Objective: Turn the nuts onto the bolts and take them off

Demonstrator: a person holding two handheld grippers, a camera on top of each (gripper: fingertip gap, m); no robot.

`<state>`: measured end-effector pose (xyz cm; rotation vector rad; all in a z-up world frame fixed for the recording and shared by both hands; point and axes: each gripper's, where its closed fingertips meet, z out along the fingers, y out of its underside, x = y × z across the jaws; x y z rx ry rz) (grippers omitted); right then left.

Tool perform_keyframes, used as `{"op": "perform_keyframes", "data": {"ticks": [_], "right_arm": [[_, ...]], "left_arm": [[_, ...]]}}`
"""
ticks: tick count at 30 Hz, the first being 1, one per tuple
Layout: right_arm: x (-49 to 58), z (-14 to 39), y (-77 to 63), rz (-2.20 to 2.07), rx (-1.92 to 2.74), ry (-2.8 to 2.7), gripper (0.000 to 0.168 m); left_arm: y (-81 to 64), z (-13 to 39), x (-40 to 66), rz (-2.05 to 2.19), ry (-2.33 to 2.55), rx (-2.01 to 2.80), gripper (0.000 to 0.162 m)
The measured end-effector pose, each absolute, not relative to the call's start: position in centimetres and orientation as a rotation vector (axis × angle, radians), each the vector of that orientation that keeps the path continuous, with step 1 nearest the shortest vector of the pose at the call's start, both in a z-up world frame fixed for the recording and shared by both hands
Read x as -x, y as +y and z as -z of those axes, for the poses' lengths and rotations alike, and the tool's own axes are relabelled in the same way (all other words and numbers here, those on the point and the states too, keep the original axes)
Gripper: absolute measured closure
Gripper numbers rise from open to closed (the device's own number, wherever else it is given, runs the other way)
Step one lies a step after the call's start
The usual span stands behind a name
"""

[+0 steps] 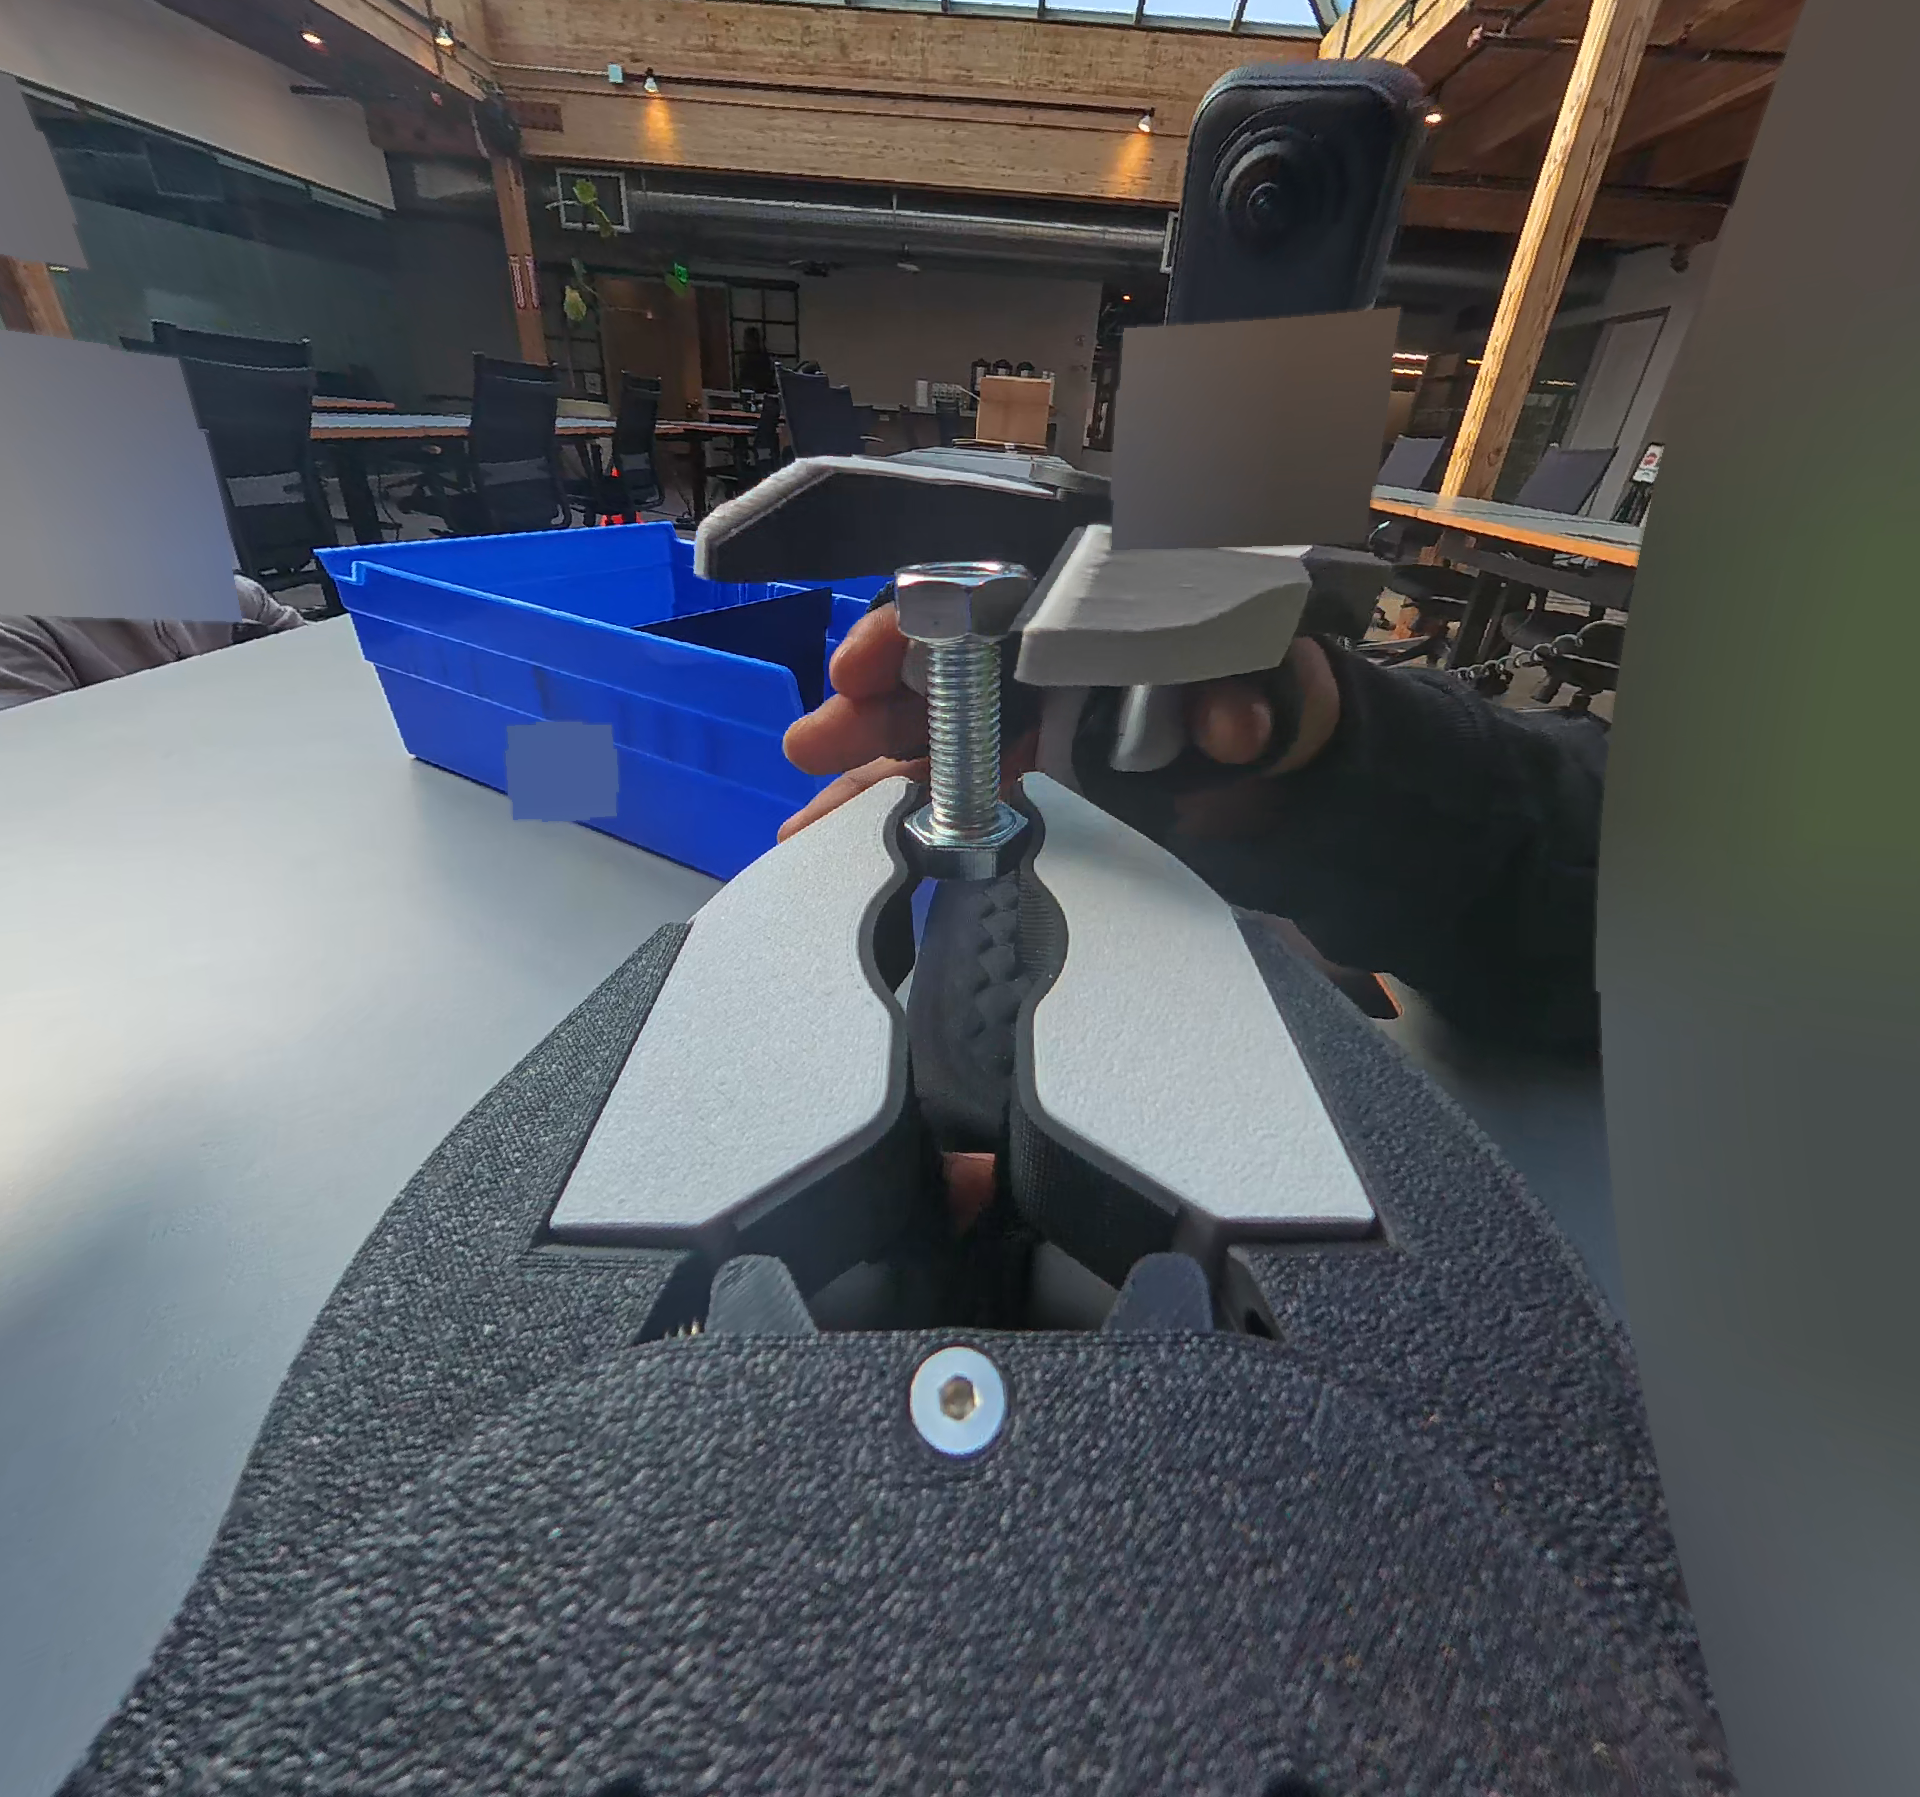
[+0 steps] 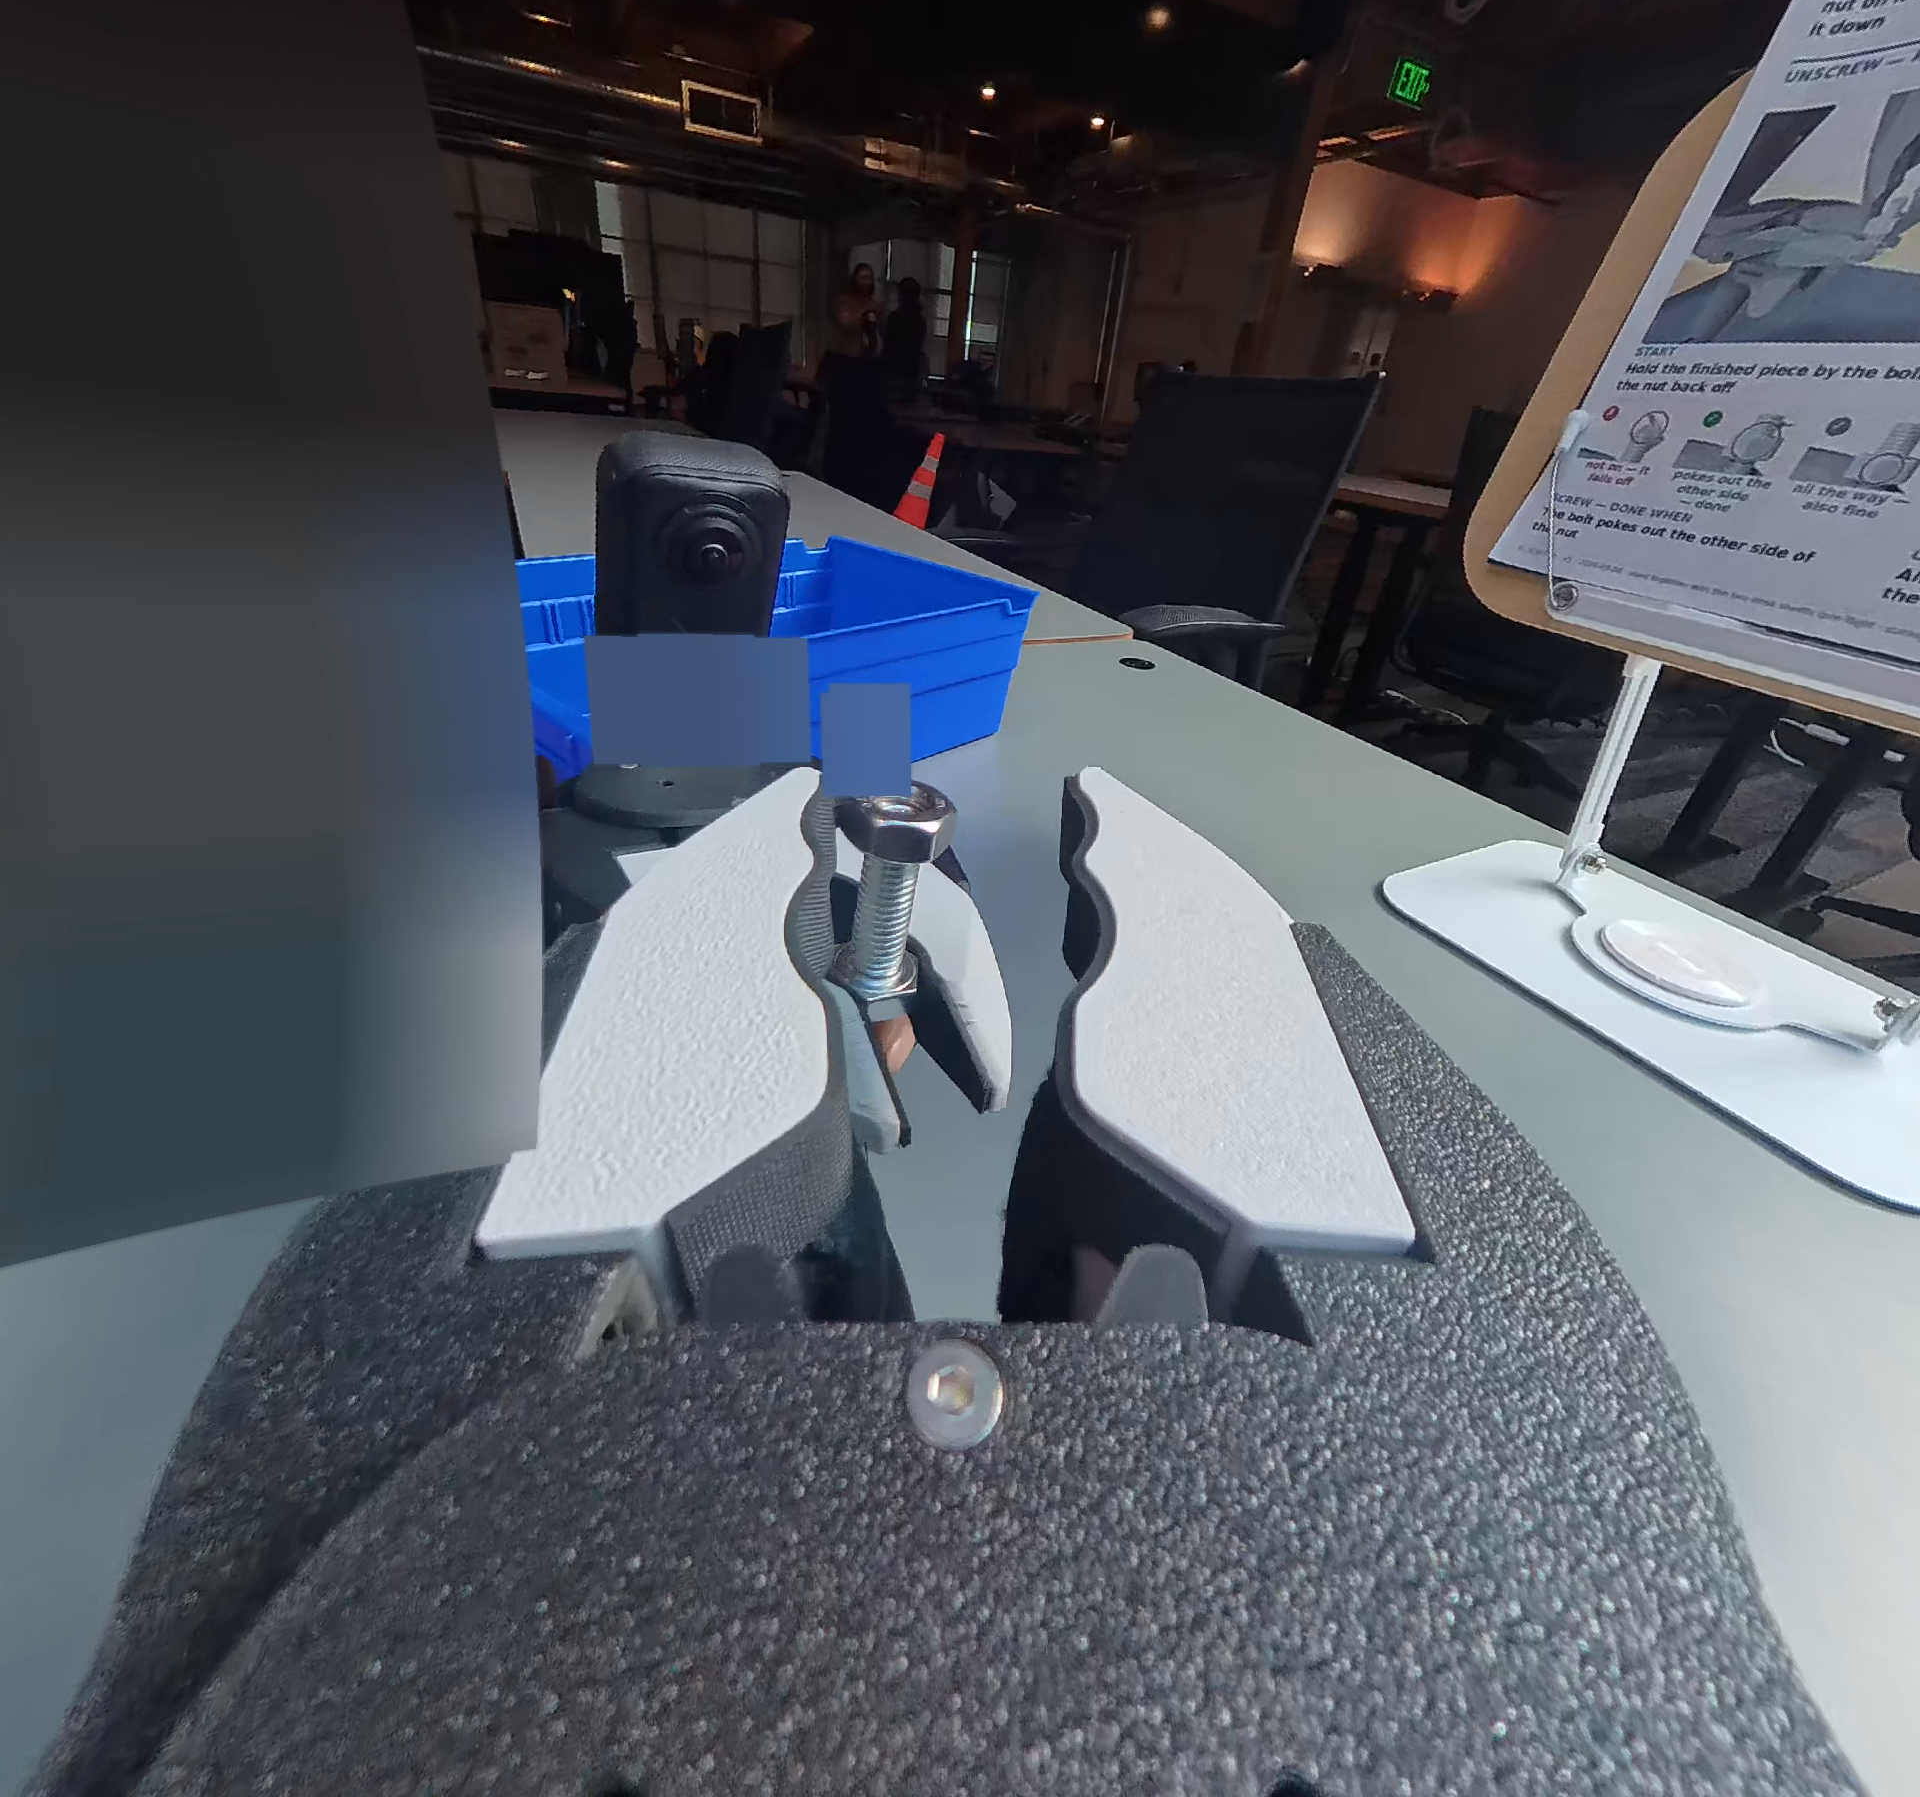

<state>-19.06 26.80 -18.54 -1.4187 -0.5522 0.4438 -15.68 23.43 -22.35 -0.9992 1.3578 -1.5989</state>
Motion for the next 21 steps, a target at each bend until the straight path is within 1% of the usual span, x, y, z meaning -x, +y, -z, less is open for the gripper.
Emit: {"op": "perform_keyframes", "data": {"ticks": [10, 12, 14, 17, 21], "right_arm": [[17.5, 18.5, 25.5, -0.418, 1.416, -0.525, 0.13], [17.3, 18.5, 25.4, -0.412, 1.414, -0.526, 0.135], [17.0, 18.5, 25.4, -0.405, 1.412, -0.522, 0.142], [16.8, 18.5, 25.5, -0.406, 1.413, -0.524, 0.147], [16.1, 18.3, 25.4, -0.349, 1.476, -0.67, 0.142]], "left_arm": [[23.4, 22.3, 15.7, 1.6, 1.358, 1.0, 0.147], [23.4, 22.4, 15.7, 1.599, 1.358, 1.001, 0.147], [23.4, 22.3, 15.7, 1.599, 1.358, 1.0, 0.147], [23.4, 22.4, 15.7, 1.597, 1.361, 1.0, 0.147], [23.5, 22.3, 15.7, 1.599, 1.354, 1.002, 0.148]]}}
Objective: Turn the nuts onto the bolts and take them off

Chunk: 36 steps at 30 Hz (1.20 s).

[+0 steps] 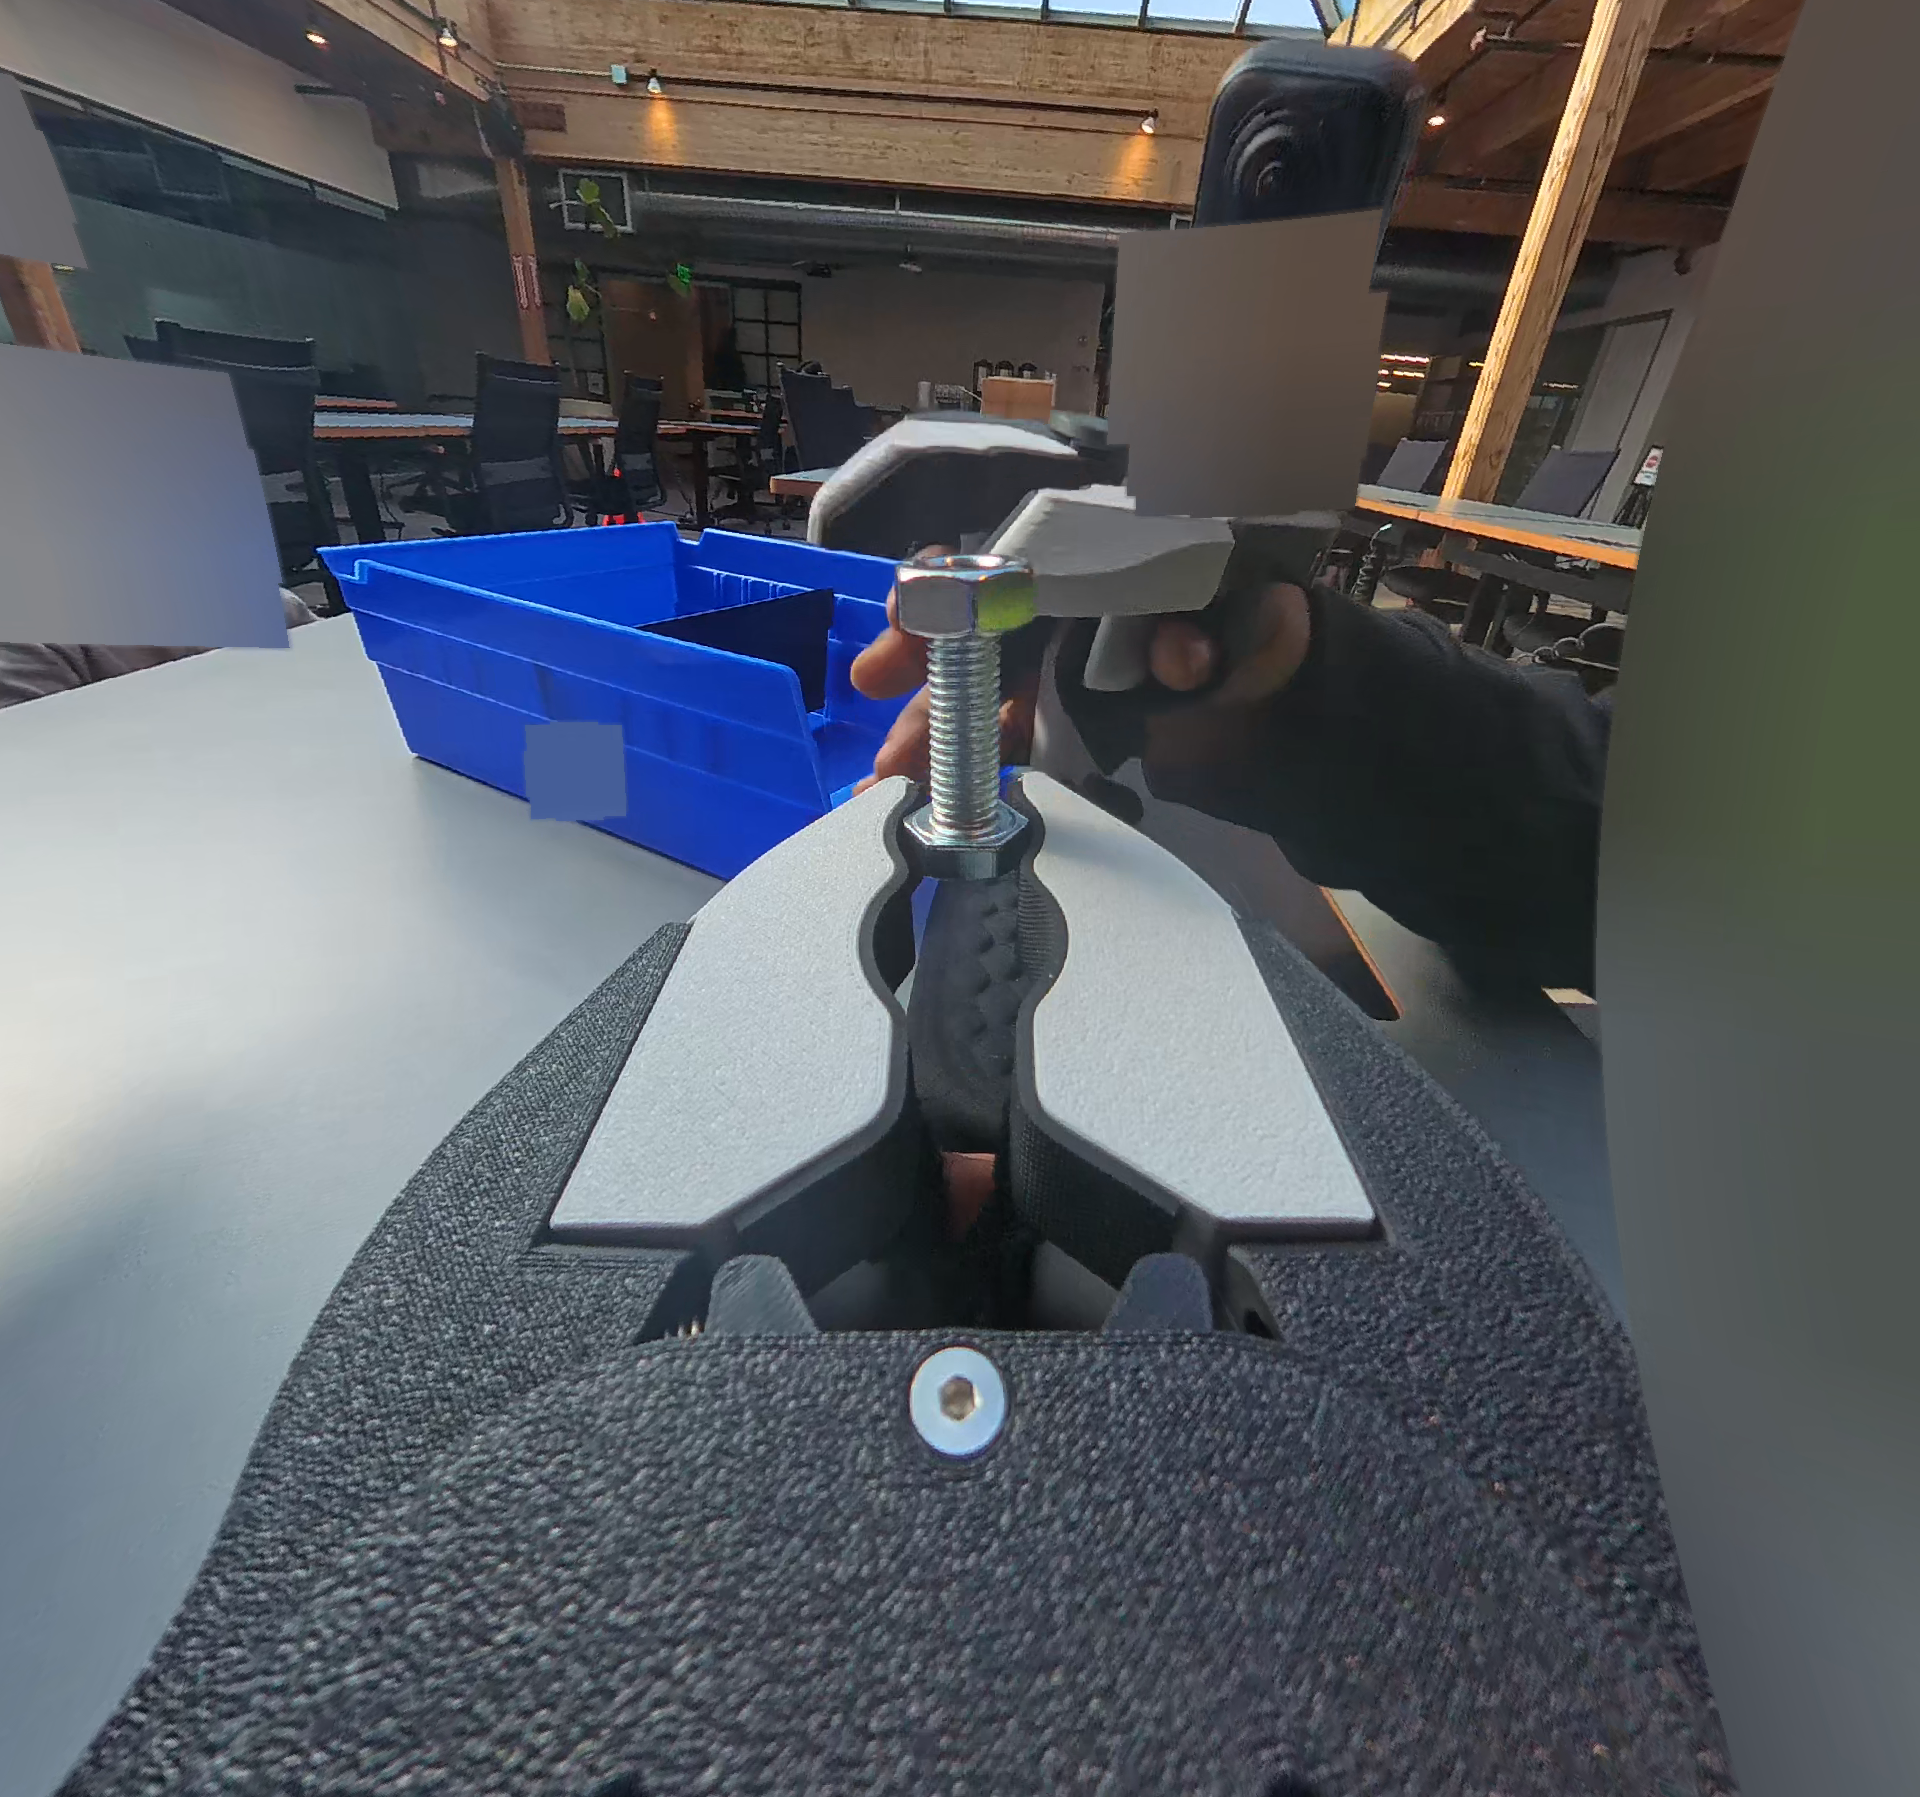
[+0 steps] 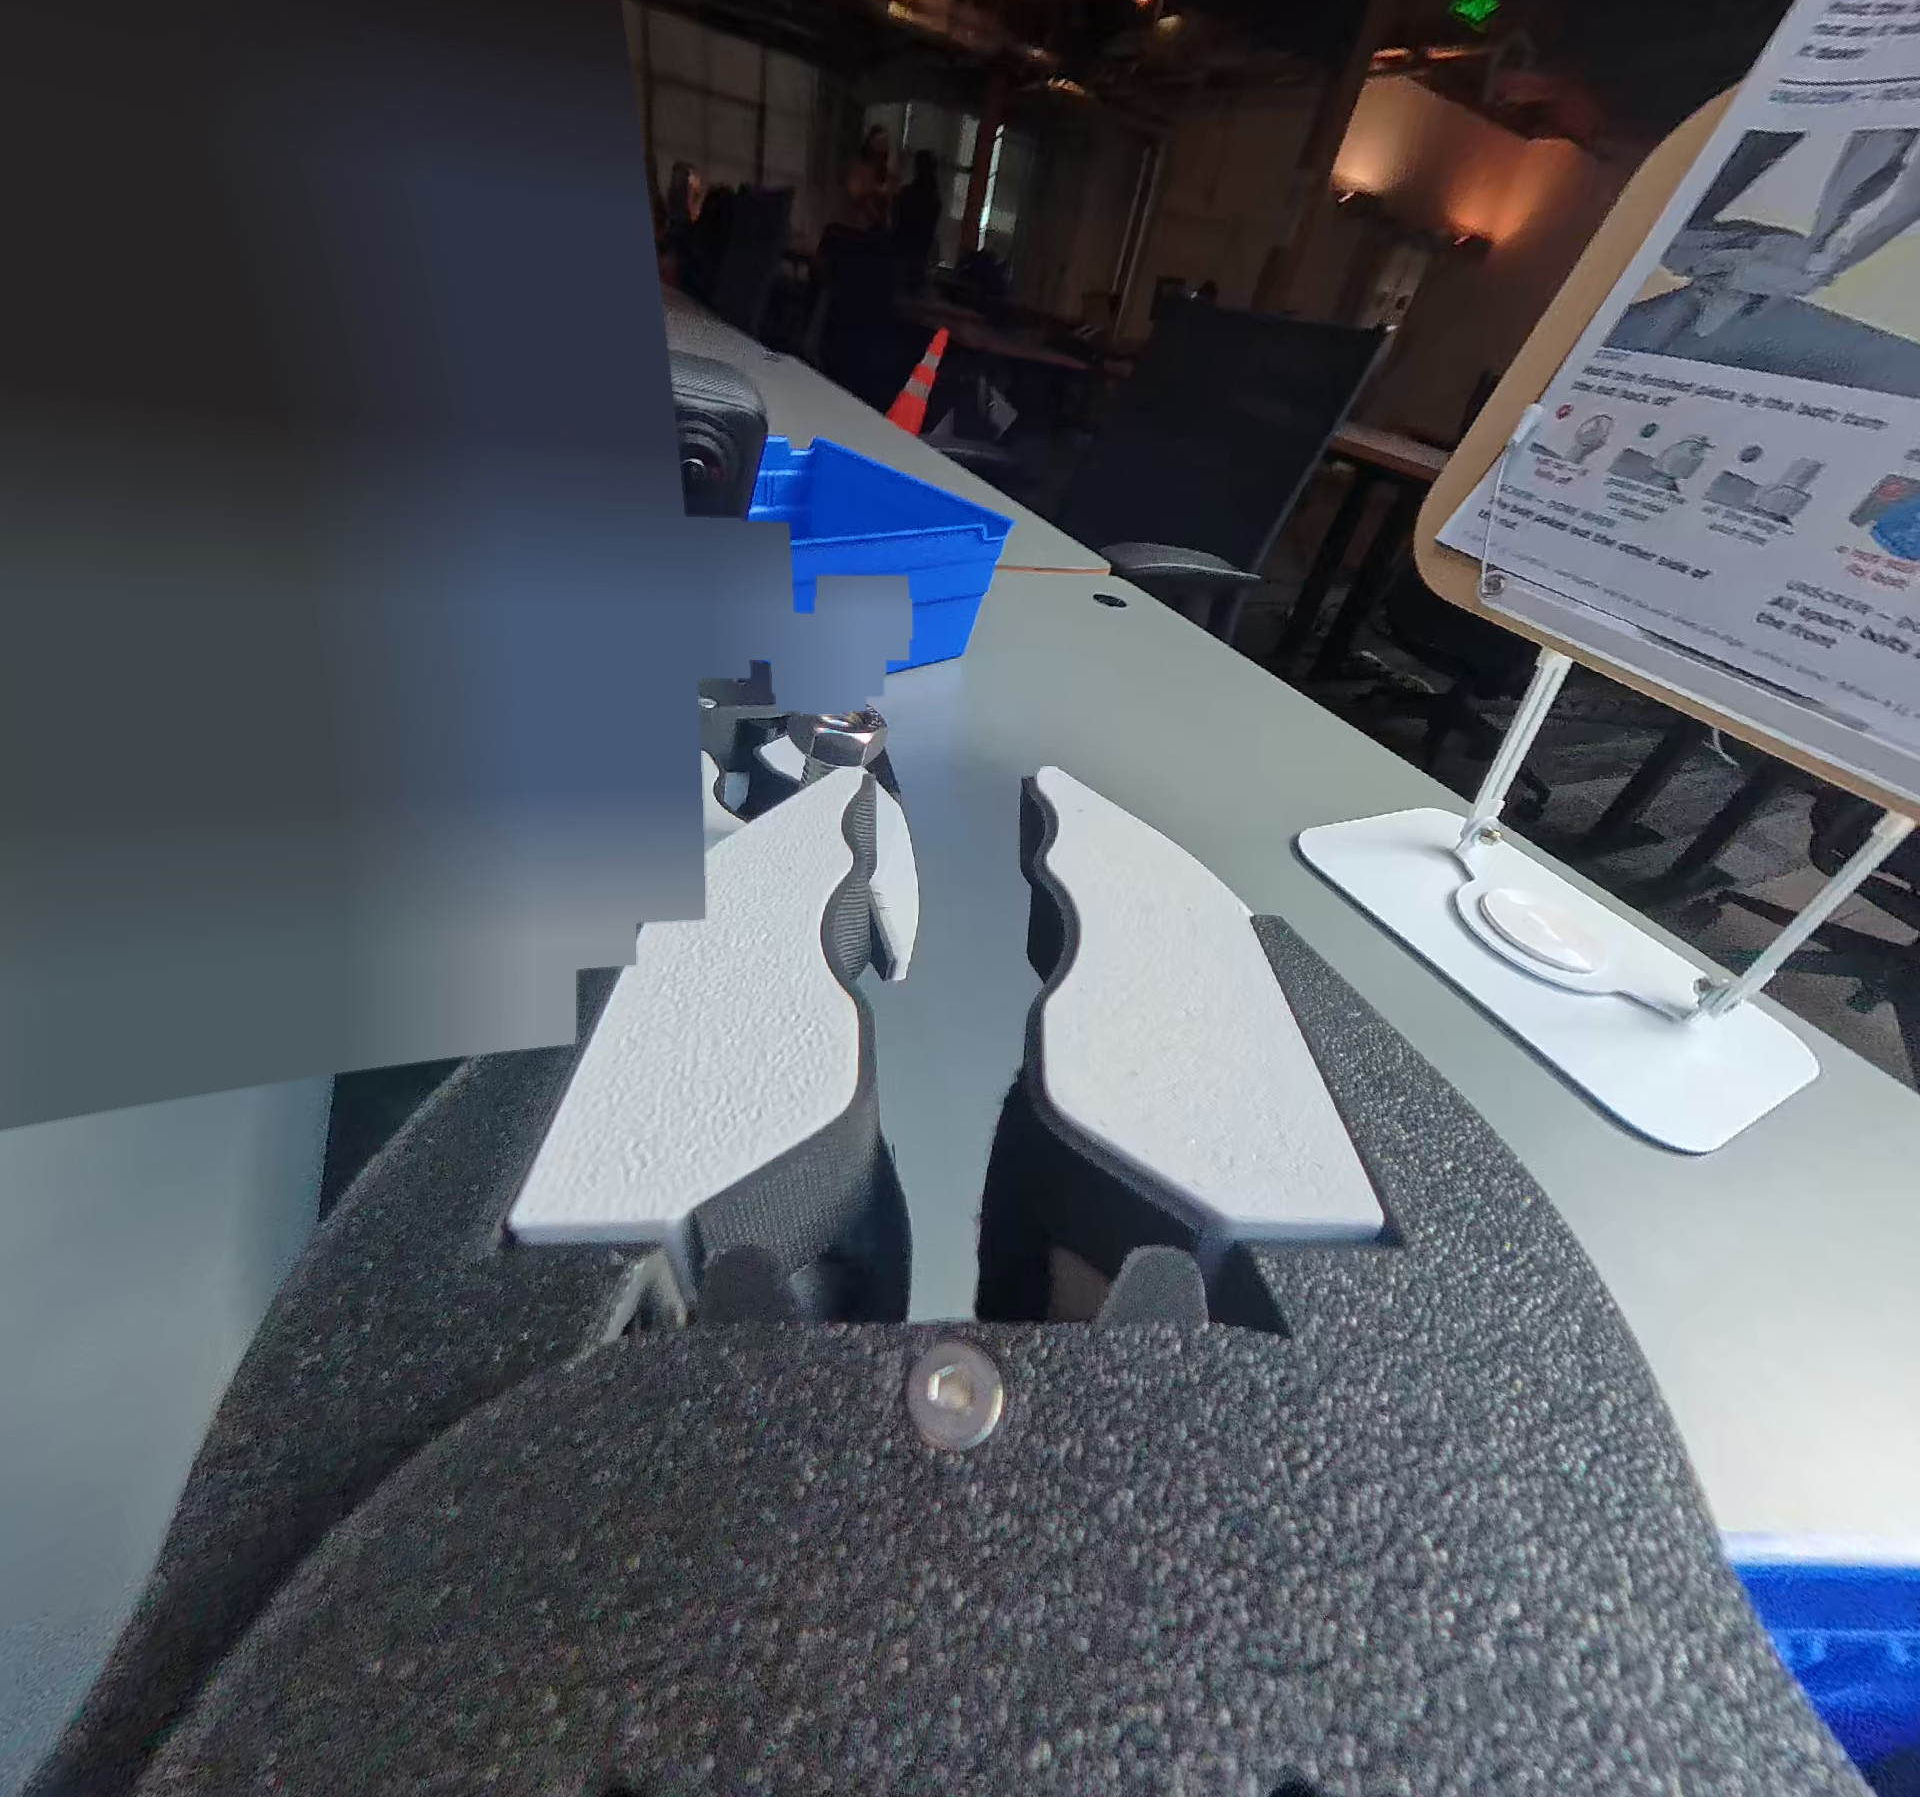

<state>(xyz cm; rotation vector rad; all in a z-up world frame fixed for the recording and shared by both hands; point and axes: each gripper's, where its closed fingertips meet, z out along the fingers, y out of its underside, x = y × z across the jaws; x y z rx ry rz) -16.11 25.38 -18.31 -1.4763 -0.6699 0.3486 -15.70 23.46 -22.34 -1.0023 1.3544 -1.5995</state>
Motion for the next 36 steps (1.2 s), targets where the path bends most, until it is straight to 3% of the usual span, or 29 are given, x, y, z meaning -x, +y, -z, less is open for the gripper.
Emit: {"op": "perform_keyframes", "data": {"ticks": [7, 12, 22, 24, 36], "right_arm": [[16.7, 15.7, 24.4, -0.386, 1.928, -1.356, 0.124], [17.6, 16.8, 24.5, -0.356, 2.19, -1.725, 0.128], [18.7, 19.3, 24.9, -0.246, 2.23, -2.051, 0.14], [18.6, 19.4, 24.9, -0.227, 2.207, -2.092, 0.151], [19.7, 19.2, 23.5, -0.082, 1.297, -2.686, 0.151]], "left_arm": [[23.5, 22.4, 15.7, 1.595, 1.356, 1.005, 0.148], [23.4, 22.4, 15.7, 1.586, 1.365, 1.002, 0.148], [23.4, 22.4, 15.7, 1.593, 1.364, 1.002, 0.148], [23.4, 22.4, 15.7, 1.596, 1.364, 1.002, 0.148], [21.3, 22.2, 17.1, 1.846, 1.522, 0.861, 0.148]]}}
